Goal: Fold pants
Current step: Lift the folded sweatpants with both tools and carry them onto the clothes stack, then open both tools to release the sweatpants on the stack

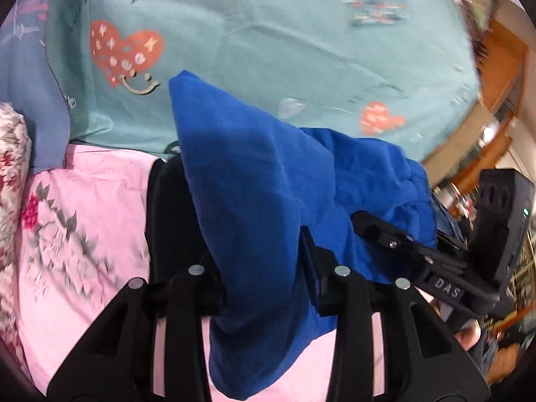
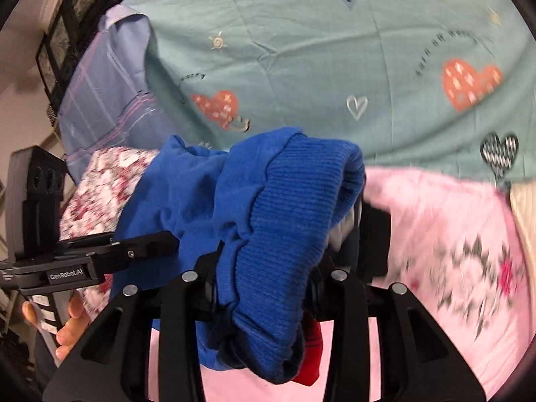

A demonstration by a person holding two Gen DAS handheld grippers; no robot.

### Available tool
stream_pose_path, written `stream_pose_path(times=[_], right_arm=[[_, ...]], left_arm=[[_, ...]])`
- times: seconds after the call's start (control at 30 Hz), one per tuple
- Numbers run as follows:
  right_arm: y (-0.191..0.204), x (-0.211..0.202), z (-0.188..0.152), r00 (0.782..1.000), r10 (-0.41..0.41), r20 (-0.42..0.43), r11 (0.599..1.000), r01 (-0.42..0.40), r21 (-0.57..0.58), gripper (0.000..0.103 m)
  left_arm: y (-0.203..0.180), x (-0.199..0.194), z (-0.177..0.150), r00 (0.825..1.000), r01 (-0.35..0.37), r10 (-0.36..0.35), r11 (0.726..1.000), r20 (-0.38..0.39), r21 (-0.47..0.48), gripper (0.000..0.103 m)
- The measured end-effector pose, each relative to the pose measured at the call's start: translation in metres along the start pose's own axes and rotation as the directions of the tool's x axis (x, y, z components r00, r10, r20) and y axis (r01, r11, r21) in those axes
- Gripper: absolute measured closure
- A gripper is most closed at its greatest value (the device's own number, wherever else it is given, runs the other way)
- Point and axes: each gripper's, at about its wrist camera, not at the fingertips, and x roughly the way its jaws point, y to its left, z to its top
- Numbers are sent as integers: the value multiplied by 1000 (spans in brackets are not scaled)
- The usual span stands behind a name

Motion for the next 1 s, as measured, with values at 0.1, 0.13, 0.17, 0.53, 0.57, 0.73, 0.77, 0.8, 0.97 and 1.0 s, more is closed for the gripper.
stream_pose_path(times=[0.1, 0.13, 0.17, 0.53, 0.57, 0.73, 0.77, 0.8, 0.97, 1.0], right_arm=[[-12, 53, 35, 999, -42, -18, 999, 41, -28, 64], [-18, 73, 38, 998, -59, -38, 998, 58, -37, 64], [-23, 90, 39, 995, -78, -61, 996, 76, -41, 62], [-34, 108, 29, 993, -117, 1, 988, 116, -106, 32], [-37, 101, 32, 993, -119, 20, 988, 121, -92, 29], [-47, 85, 39, 961, -254, 110, 966, 257, -7, 5], [-49, 94, 41, 955, -289, 62, 957, 289, -2, 5], [-51, 100, 41, 951, -308, 34, 951, 308, 8, 4], [-50, 102, 44, 950, -311, -3, 949, 311, 51, 4], [-47, 93, 46, 951, -309, 8, 949, 308, 59, 4]], left_arm=[[44, 60, 6, 996, -20, 13, 997, -90, -73, 63], [59, 78, 2, 994, -16, 4, 995, -109, -103, 52], [68, 87, 0, 995, 6, -19, 992, -100, -123, 47], [83, 44, 9, 998, -46, 49, 994, 28, -100, 21], [84, 38, 10, 996, -76, 81, 991, 38, -109, 21], [68, 7, -1, 973, -204, 214, 972, 81, -113, 21], [61, 1, -7, 970, -216, 226, 970, 89, -108, 21], [52, -11, -16, 965, -230, 240, 968, 101, -103, 20], [8, -61, -65, 948, -278, 285, 958, 145, -65, 11], [1, -70, -74, 944, -288, 293, 956, 153, -55, 8]])
